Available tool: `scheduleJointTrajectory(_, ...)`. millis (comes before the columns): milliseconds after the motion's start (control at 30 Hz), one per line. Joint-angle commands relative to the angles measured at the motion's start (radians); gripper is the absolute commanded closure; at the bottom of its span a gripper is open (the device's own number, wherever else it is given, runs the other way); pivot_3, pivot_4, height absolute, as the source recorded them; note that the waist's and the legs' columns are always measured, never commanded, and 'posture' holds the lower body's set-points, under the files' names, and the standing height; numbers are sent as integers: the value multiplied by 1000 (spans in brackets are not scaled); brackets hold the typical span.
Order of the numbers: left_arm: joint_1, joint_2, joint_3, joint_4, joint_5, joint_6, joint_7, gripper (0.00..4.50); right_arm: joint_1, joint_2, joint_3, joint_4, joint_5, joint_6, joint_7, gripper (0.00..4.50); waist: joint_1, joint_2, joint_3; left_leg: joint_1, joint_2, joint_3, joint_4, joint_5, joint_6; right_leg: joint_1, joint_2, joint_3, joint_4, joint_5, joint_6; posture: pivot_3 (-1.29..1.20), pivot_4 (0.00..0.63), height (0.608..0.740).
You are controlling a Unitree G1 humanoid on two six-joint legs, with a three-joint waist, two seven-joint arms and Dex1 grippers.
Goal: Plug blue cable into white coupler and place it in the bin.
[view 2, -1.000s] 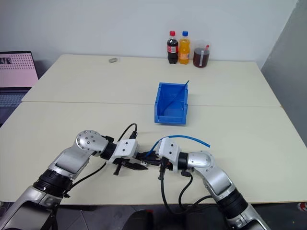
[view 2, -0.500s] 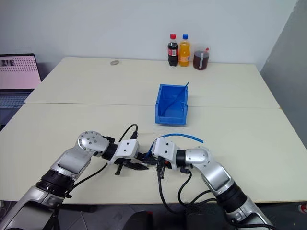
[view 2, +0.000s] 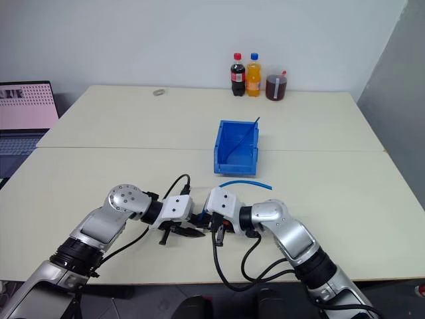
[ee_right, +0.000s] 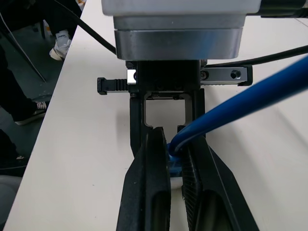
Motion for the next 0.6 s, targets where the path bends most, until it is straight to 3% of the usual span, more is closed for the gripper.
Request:
scheduleJointTrajectory(33,14,-12,-14,-25,12,11,10,3690,31,-5,90,62,-24,67,28,4446,0,0,-3,0,0,0,0,0,0,0,1,0,0,0,0,0,150,740)
scheduleJointTrajectory(233,53,-4,27,-29,1,32,55,3690,16,-15,-4,18,-5,37,-3,4446,0,1,-5,1,1,0,0,0,0,0,1,1,0,0,0,0,150,740)
scheduleJointTrajectory(267,59,-3,36,-29,-2,39,63,3130,15,-20,-12,12,-5,30,-4,4446,1,1,-5,1,1,0,0,0,0,0,1,1,0,0,0,0,150,740)
scheduleJointTrajectory(600,173,103,117,-141,-102,91,13,1082,25,-23,-77,-64,28,29,-40,4446,-3,2,-3,-1,2,0,-1,0,0,-1,2,1,0,-1,-1,0,150,740)
